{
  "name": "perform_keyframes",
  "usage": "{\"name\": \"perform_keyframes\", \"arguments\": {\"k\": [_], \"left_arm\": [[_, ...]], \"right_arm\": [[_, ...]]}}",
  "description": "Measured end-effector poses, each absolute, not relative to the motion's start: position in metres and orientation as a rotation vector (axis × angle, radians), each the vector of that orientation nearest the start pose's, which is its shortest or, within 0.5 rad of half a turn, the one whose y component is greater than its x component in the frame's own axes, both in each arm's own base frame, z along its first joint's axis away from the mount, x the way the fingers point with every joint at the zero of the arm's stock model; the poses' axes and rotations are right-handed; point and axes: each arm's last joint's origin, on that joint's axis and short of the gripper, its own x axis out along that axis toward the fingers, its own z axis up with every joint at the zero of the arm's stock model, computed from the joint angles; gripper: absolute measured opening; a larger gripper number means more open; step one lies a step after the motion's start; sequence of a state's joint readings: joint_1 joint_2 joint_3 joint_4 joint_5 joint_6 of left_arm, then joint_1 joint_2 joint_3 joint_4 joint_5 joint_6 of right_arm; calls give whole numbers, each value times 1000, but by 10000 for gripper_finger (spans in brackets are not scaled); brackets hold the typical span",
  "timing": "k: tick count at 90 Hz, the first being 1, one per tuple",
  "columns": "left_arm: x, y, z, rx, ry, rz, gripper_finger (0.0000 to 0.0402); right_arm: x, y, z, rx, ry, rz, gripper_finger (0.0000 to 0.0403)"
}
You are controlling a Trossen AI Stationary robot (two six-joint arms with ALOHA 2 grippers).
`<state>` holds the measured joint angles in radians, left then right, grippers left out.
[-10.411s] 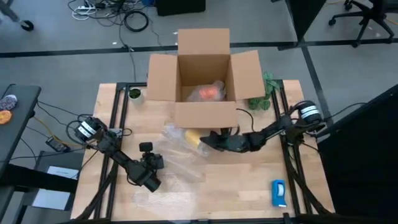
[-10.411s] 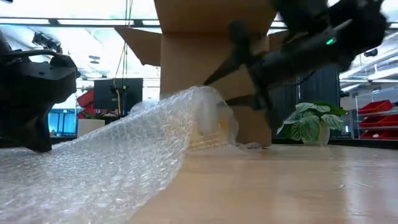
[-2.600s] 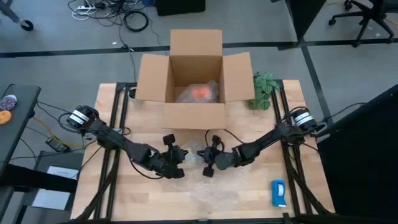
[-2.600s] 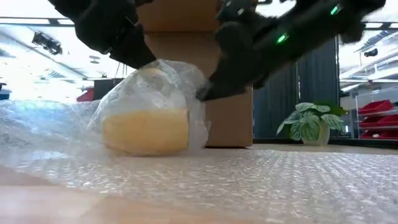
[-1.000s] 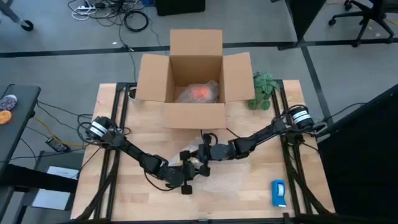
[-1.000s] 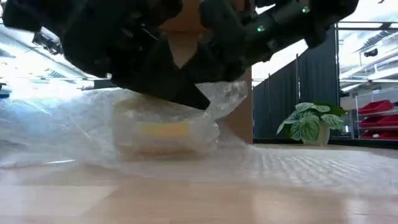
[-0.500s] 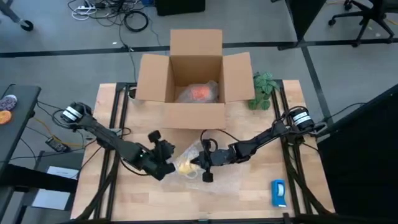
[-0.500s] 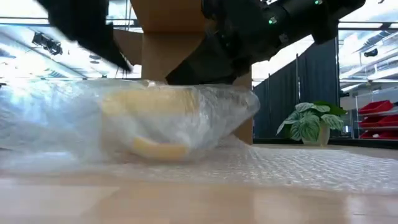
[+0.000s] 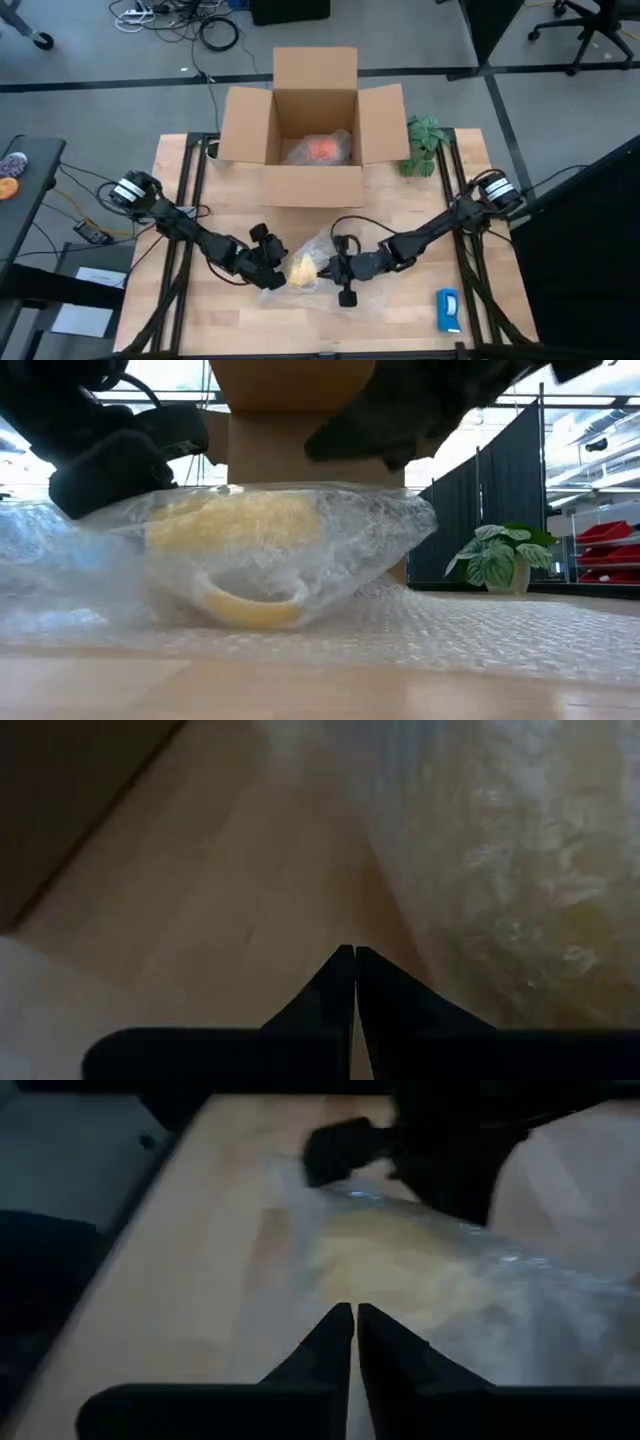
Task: Wrap mug
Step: Wrap the yellow mug with the bubble wrap
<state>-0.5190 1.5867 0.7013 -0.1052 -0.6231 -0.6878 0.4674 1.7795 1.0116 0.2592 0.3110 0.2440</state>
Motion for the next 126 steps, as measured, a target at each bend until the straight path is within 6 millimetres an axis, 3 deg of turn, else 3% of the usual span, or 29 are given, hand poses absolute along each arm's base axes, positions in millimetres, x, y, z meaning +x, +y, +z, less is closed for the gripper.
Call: {"name": "perform_keyframes", "arguments": {"k": [11,19,41,63,103,126], "left_arm": [[248,-122,140,-114,739,364,0],[249,-121,141,-120,735,366,0],[248,-120,156,-93,759,354,0],[243,-120,154,-134,817,348,0],[241,-121,153,-140,851,323,0],[240,-121,152,-121,864,315,0]], "right_arm": [[335,177,183,146,512,162,0],[335,184,167,171,554,163,0],[356,190,131,160,580,46,0],[370,167,141,-2,664,-230,0],[396,111,150,-102,647,-348,0],[407,95,155,-132,613,-265,0]]}}
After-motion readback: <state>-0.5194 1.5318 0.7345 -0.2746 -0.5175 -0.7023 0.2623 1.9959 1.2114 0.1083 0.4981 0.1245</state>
